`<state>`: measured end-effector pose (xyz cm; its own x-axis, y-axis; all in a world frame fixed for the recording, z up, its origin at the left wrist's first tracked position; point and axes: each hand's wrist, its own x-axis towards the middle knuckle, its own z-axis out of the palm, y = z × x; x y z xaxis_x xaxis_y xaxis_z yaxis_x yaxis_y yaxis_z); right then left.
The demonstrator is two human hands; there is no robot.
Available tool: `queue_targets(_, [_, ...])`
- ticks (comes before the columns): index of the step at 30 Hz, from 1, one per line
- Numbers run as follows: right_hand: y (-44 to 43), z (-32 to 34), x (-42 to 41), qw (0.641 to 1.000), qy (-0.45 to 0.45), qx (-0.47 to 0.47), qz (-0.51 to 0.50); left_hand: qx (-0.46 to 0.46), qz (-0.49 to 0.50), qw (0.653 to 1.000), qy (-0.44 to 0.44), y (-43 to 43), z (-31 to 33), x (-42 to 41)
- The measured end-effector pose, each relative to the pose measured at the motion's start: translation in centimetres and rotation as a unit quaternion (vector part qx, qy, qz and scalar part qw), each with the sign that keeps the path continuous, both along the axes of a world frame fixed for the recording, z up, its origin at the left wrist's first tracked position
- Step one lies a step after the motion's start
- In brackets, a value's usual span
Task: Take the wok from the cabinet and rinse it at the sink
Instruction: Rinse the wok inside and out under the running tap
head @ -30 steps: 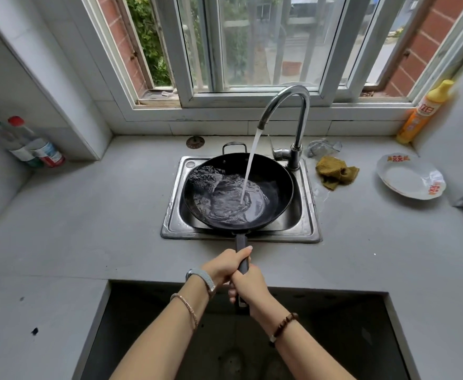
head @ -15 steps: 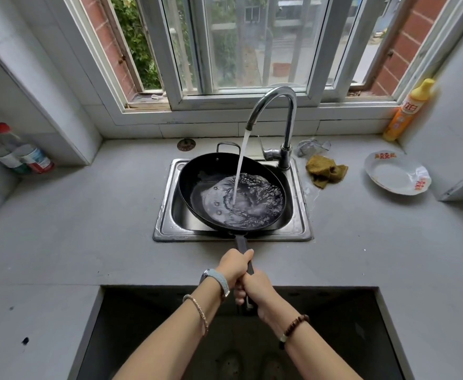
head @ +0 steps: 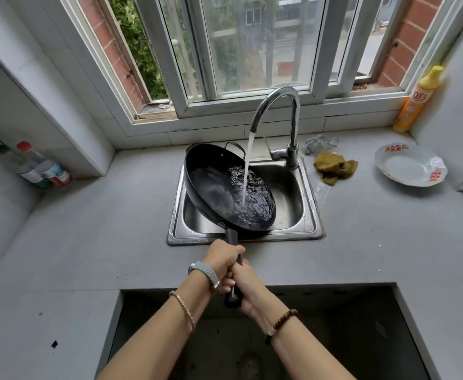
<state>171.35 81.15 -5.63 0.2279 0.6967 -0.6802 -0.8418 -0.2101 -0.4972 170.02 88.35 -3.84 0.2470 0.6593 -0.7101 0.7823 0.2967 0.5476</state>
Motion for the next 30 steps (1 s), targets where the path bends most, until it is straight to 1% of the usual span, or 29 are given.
queue_targets(3, [0.5, 1.0, -0.5, 0.999, 0.038, 0.025, -0.014, 0.003, 0.009, 1.0, 0.009, 0.4, 1.3, -0.6])
queue_targets(9, [1.4, 1.9, -1.8, 0.992, 0.113, 0.052, -0.02, -0.021, 0.024, 0.998, 0.051, 1.1, 2.3, -2.1])
queue_targets(13, [2.1, 2.1, -3.2, 0.982, 0.174, 0.07, -0.014, -0.005, 0.039, 0.997, 0.065, 1.4, 2.5, -3.4])
queue_targets(19, [2.7, 3.1, -4.6, 0.976, 0.183, 0.112, 0.031, 0.043, 0.053, 0.996, 0.062, 1.6, 4.3, -5.1])
queue_targets(23, [2.6, 4.4, -4.9, 0.97, 0.189, 0.146, 0.047, 0.044, 0.067, 0.995, 0.056, 1.7, 6.5, -5.9])
queue_targets(30, [1.5, 6.9, -4.9, 0.959, 0.192, 0.193, 0.08, 0.084, 0.098, 0.992, 0.0, 0.8, 8.7, -6.8])
